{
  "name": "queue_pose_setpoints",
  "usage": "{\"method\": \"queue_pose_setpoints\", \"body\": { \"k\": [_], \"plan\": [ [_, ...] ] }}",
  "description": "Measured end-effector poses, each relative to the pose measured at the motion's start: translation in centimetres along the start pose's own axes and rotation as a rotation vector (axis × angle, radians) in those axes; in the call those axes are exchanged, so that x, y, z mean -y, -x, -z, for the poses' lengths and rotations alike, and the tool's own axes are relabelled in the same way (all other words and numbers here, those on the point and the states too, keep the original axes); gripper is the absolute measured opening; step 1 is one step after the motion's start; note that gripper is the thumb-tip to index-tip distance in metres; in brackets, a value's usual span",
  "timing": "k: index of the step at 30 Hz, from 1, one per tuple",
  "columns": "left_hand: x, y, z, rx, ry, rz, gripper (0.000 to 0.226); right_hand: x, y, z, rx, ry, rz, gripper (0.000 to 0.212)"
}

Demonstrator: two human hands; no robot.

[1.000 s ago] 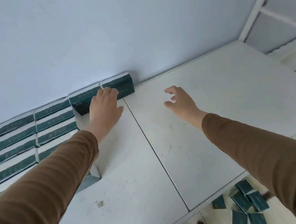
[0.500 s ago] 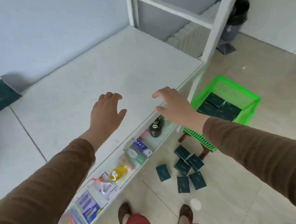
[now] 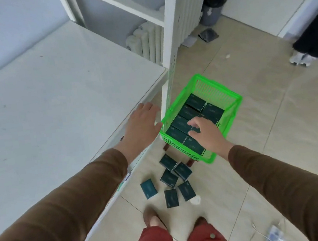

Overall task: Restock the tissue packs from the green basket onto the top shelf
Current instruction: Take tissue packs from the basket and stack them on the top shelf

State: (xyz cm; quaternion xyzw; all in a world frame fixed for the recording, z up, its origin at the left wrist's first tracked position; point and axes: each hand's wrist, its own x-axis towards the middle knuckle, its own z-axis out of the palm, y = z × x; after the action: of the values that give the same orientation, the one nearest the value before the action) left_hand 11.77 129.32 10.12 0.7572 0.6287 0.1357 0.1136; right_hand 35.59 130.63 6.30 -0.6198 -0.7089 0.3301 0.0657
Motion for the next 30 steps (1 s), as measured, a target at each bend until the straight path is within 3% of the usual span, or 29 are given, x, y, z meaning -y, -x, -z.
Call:
{"method": "queue_pose_setpoints", "body": {
  "k": [6,18,26,30],
  "plan": [
    [-2.5,-6.0,-8.3,0.239,-0.028,0.006,0.038,-8.8,-5.3,-0.6,0.104,-0.087,-0.252,0.045],
    [-0.4,-15.3,-29.1,0.734,-0.278,0.125,0.038,-21.8,-16.0,-11.0,0.442,0.035,-0.285,0.045],
    [2.3,-16.3,-37.8,0.771,-0.413,0.036,0.038,-25.9,-17.2,-17.9,0.466,0.23,-0.218,0.031],
    [3.7,-16.0,-39.8,0.705,-0.515,-0.055,0.048,-26.4,-17.6,-19.3,0.466,0.329,-0.204,0.043]
  ]
}}
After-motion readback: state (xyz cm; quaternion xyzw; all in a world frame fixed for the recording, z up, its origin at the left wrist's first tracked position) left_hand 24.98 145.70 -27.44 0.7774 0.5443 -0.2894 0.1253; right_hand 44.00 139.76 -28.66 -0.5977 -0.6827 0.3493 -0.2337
